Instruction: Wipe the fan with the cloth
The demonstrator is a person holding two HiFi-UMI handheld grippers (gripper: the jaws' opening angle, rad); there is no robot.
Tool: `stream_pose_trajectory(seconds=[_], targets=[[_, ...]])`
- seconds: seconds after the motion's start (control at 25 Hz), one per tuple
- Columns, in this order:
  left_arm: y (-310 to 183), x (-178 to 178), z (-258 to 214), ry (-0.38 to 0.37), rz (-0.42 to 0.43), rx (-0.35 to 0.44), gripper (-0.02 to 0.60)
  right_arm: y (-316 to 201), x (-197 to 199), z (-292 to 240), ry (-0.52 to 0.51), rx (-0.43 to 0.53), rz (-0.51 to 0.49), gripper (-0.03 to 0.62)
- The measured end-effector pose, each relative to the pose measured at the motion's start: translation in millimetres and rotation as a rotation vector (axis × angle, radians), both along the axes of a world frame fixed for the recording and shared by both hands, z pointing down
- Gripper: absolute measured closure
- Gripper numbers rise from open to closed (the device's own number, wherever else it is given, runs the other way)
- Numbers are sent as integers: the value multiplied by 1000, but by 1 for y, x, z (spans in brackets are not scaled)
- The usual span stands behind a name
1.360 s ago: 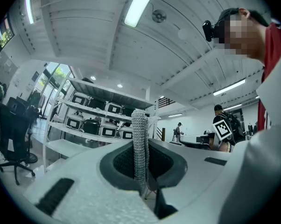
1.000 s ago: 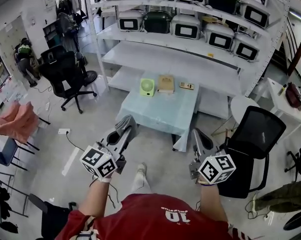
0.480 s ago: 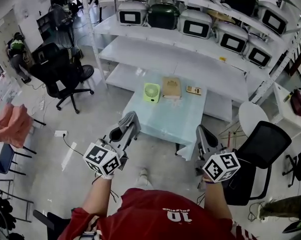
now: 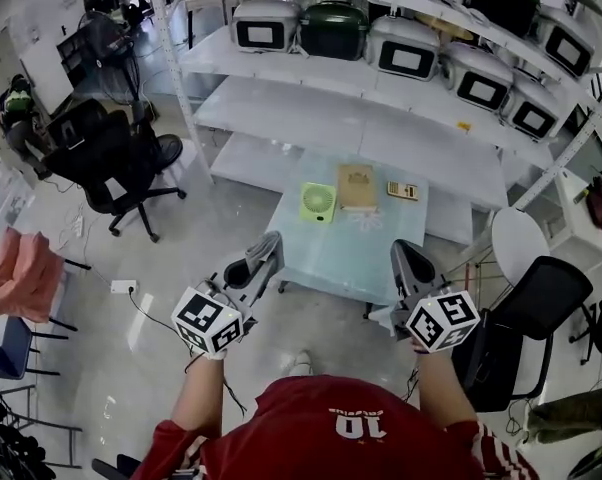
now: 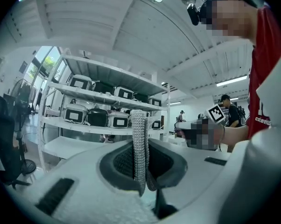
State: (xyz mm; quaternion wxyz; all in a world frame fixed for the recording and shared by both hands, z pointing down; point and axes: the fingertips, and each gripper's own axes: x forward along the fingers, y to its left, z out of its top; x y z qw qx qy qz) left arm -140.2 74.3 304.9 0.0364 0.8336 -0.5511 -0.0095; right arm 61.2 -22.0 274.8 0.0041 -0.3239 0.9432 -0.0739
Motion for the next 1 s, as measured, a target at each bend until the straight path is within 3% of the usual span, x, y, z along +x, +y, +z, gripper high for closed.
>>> stream_pose_trajectory(seconds=[0.2, 0.4, 1.0], targets=[[-17, -31, 8, 78, 9, -10, 555, -8, -31, 2, 24, 8, -8, 588], [-26, -38, 12, 131, 25, -15, 555, -16, -35, 13, 18, -31, 21, 588], [-35, -44, 21, 134, -20, -1, 555, -46, -69, 27, 27, -39, -53, 588]])
